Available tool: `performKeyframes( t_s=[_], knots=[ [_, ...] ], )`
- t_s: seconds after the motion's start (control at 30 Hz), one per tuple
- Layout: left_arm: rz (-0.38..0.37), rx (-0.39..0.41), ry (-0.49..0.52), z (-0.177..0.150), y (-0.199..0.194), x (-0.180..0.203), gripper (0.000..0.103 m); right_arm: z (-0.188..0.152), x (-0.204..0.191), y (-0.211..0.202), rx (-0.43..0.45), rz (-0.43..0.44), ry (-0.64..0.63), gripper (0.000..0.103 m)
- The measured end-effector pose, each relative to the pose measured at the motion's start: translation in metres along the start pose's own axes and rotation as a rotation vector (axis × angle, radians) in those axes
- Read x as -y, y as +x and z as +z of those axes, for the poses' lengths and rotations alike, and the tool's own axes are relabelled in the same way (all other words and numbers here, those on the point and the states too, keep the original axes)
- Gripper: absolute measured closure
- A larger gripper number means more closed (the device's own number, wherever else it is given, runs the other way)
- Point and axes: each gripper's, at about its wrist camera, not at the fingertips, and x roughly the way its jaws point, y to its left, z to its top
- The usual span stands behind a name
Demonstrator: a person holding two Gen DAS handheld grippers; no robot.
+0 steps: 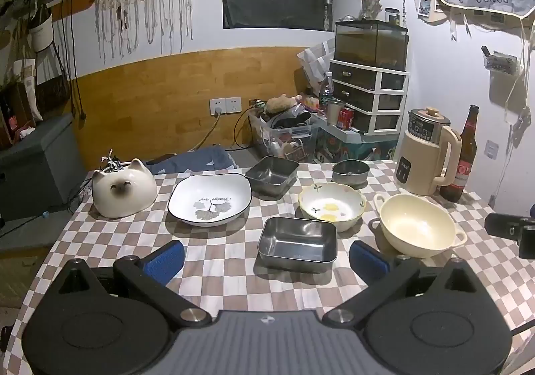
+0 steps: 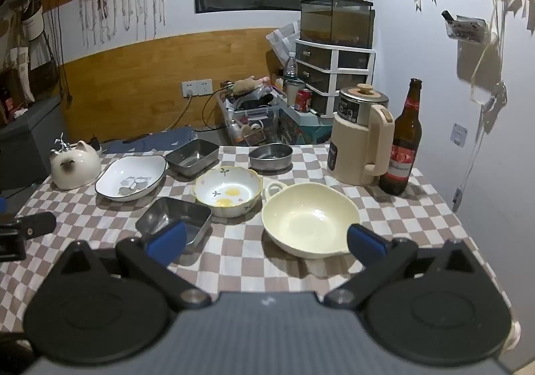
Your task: Organize plates and bowls
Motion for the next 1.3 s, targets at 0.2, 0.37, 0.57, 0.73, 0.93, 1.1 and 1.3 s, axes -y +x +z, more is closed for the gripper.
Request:
performKeyframes(
  t_s=[0.2,0.37,0.57,0.73,0.93,1.1,1.3],
  knots=[
    [0.0,0.004,-0.001,0.0,0.0,0.0,0.0,-0.001,-0.001,-0.001,0.005,-0.001,-0.002,0.0],
    [-0.002,0.005,-0.003,0.0,0.0,0.0,0.0,-0.001,-0.001,-0.002,0.007,-0.004,-0.001,0.0],
    [-0.003,0.007,-0.004,0.0,0.0,0.0,0.0,-0.001,-0.001,-0.004,0.006,-0.006,0.001,0.0],
    [-0.001,0.008,-0.006,0.0,0.0,0.0,0.0,-0.003,-0.002,-0.009,0.006,-0.006,0.001,0.0],
    [-0.002,0.01,-0.007,0.001,-0.001,0.004,0.0,-0.003,-0.002,-0.011,0.012,-0.005,-0.005,0.0],
    [-0.001,0.009,-0.008,0.0,0.001,0.004,0.0,-0.003,-0.002,-0.011,0.012,-0.005,-0.007,0.0],
    [-0.011,0.003,-0.011,-0.002,-0.003,0.001,0.0,-0.004,-0.002,-0.01,0.004,-0.008,-0.009,0.0]
  ],
)
